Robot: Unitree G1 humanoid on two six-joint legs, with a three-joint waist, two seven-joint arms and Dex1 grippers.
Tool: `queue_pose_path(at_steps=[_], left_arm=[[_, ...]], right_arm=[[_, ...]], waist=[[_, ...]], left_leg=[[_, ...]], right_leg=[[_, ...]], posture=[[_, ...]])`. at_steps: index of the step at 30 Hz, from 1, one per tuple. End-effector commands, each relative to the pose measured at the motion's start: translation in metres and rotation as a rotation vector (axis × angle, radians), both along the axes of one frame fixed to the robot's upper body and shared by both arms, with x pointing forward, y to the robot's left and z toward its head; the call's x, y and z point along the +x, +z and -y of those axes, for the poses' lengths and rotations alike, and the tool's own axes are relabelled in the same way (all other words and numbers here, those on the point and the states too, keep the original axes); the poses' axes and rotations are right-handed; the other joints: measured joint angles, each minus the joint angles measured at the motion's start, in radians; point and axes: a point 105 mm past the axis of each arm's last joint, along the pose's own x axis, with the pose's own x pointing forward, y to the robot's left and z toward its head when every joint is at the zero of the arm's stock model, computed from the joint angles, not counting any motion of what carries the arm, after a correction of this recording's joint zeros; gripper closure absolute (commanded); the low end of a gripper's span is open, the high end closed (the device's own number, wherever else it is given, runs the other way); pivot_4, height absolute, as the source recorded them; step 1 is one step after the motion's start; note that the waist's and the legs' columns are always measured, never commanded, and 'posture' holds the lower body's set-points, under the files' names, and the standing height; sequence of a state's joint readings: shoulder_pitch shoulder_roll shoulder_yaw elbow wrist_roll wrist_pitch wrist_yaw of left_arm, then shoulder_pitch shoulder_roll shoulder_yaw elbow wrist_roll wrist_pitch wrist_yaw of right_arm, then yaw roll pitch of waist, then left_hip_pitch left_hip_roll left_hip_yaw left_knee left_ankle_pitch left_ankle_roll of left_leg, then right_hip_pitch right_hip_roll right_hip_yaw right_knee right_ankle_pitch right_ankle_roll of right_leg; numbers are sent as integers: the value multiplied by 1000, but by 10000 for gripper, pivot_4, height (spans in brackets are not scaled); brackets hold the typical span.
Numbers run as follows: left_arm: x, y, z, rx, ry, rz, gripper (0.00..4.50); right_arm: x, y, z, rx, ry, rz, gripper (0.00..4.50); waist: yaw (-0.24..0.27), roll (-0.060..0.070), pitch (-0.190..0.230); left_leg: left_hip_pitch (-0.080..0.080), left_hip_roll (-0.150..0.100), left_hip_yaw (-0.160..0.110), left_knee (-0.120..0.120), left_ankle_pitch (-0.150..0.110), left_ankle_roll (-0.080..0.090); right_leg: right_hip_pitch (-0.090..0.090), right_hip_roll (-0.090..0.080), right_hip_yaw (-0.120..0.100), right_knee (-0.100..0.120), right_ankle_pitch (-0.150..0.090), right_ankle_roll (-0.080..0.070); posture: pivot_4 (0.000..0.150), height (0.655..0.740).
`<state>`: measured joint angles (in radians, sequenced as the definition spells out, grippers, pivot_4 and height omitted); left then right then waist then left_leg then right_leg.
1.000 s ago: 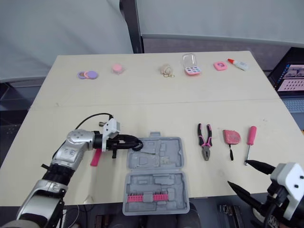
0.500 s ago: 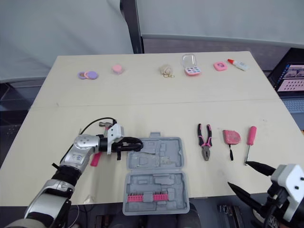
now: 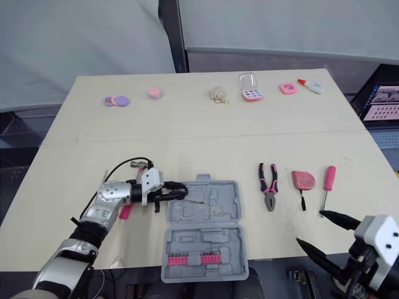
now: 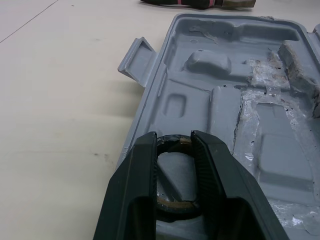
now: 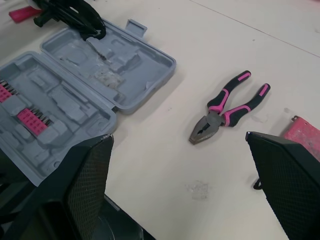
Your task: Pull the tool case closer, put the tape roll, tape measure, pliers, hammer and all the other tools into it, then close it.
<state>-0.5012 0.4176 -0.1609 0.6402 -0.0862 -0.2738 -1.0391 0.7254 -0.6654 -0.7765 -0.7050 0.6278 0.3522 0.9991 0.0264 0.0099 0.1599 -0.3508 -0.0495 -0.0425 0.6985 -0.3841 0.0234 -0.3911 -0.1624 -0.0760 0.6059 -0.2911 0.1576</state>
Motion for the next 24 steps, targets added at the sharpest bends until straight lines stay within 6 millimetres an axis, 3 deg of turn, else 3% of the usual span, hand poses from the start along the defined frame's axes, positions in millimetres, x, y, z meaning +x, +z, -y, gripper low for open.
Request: queue_pose_path(at_steps=[1, 18, 21, 24], left_arm=[[-7, -23, -11, 67, 19, -78, 33102], [-1, -17, -13, 61, 22, -68, 33102], [3, -1, -15, -16, 39, -88, 33102], [6, 30, -26, -86, 50, -85, 33102]], right_arm=[[-3, 5, -15, 47, 54, 16, 0], [-2, 4, -23, 70, 80, 10, 0], [0, 4, -23, 69, 80, 10, 0], [1, 4, -22, 68, 79, 12, 0]], waist=[[0, 0, 0], [1, 1, -1], [-1, 1, -1], [-3, 1, -1]], left_leg=[[0, 0, 0, 0, 0, 0], [0, 0, 0, 0, 0, 0], [0, 0, 0, 0, 0, 0], [0, 0, 0, 0, 0, 0]], right_leg=[[0, 0, 0, 0, 0, 0], [0, 0, 0, 0, 0, 0], [0, 0, 0, 0, 0, 0], [0, 0, 0, 0, 0, 0]], posture=[[1500, 7400], [1500, 7400], [1500, 7400], [1500, 7400]])
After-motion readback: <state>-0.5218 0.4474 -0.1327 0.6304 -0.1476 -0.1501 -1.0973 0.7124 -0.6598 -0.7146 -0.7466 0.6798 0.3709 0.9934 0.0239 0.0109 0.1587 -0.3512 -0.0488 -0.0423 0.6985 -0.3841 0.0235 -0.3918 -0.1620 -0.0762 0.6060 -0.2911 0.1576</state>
